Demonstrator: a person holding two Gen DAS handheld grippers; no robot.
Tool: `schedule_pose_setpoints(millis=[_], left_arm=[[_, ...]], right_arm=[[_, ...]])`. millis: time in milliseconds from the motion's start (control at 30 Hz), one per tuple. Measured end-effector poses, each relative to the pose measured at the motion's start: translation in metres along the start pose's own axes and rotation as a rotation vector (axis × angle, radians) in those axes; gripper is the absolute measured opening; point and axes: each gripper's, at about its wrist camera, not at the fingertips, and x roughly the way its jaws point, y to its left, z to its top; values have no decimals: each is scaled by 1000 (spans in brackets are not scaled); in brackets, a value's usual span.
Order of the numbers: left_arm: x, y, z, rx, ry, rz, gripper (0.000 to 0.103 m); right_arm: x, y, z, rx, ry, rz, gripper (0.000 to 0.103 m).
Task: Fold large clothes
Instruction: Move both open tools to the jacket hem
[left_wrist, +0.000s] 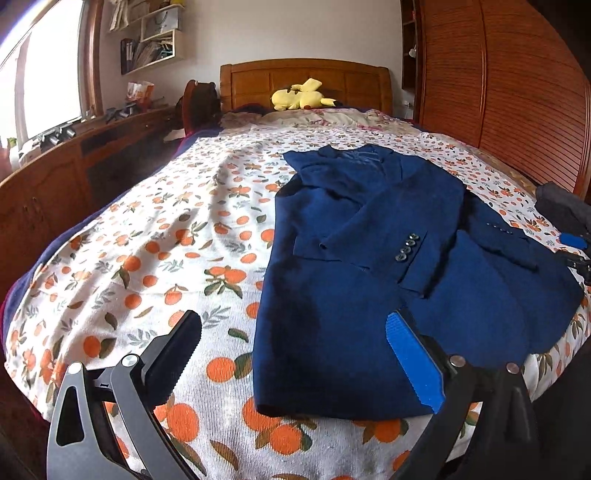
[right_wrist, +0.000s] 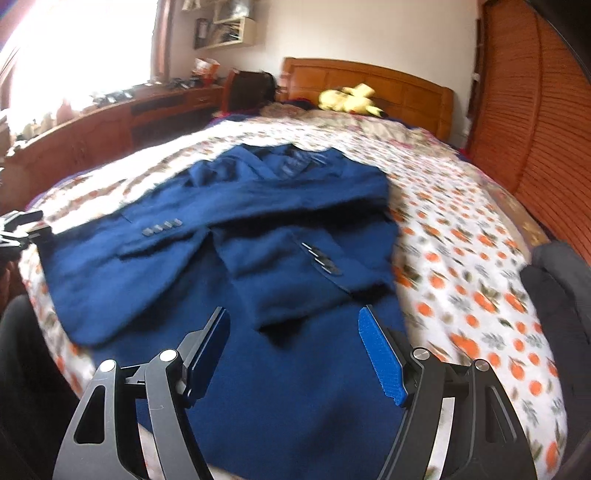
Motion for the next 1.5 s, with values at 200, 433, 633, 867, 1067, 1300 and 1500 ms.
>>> schedule_pose_setpoints(millis=[200, 433, 633, 867, 1067, 1300, 1500], left_arm=[[7, 4, -8, -5, 20, -6, 101], [9, 8, -16, -8, 42, -16, 101], [12, 12, -23, -8, 67, -13, 101], [14, 17, -34, -36, 98, -33, 101], [8, 18, -40, -24, 93, -39, 93], [0, 20, -42, -39, 92, -84, 62], [0, 20, -43, -54, 89, -103, 57]], right_arm=[[-12, -36, -26, 66, 48, -77, 69], [-17, -48, -52, 132, 110, -60, 69], [-13, -42, -58, 141, 140, -15, 62], [-18, -26, -49, 125, 116, 52, 44], [-16, -24, -49, 116, 121, 34, 44], [-9, -27, -54, 122, 138, 24, 45], [-5, -27, -57, 127, 140, 25, 47]])
